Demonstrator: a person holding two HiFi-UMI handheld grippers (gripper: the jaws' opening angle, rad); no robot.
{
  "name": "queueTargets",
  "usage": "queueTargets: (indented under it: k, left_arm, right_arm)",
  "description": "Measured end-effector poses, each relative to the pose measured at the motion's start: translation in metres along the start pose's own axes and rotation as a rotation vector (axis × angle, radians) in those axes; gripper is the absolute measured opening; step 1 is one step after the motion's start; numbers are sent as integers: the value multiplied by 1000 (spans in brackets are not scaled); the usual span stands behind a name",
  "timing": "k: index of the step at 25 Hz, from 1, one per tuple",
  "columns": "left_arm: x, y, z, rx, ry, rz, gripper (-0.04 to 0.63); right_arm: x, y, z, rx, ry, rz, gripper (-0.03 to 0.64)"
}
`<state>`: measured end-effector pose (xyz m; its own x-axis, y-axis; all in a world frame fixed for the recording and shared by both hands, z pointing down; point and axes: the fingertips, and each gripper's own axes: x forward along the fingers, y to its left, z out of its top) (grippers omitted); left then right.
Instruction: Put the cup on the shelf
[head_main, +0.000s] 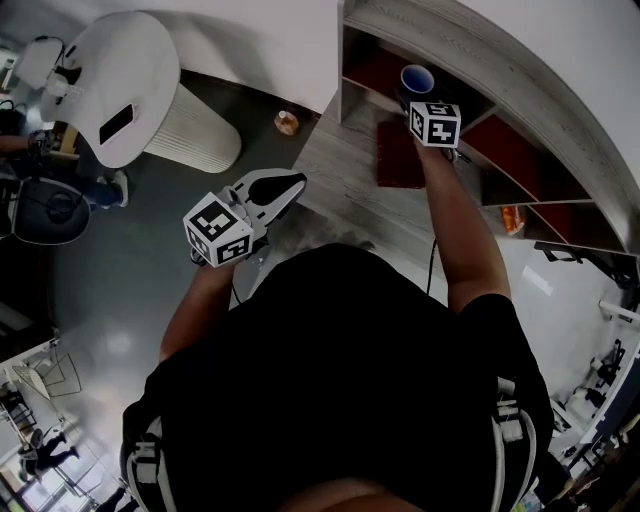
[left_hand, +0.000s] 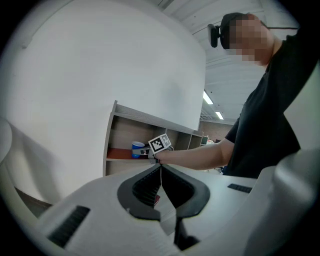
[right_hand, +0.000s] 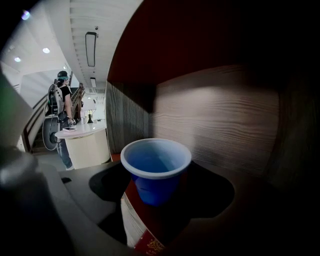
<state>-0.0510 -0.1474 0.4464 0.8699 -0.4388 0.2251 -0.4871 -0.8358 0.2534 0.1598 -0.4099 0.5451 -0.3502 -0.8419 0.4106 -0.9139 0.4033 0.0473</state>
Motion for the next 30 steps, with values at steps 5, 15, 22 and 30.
queueTargets:
  k: [5, 15, 22, 30]
  left_arm:
    - [-5, -5, 0, -1, -6, -7, 18]
    - [-16, -22, -4, 14, -15, -23, 18]
    - [-27, -36, -5, 12, -26, -45, 18]
    - [-33, -55, -7, 35, -25, -94, 18]
  right_arm:
    - [-11, 1, -4, 11, 6, -11, 337]
    - [-37, 9, -15, 20, 21, -32, 337]
    - [-62, 27, -13, 19, -5, -11, 337]
    - [-107, 77, 9, 14, -89, 135, 337]
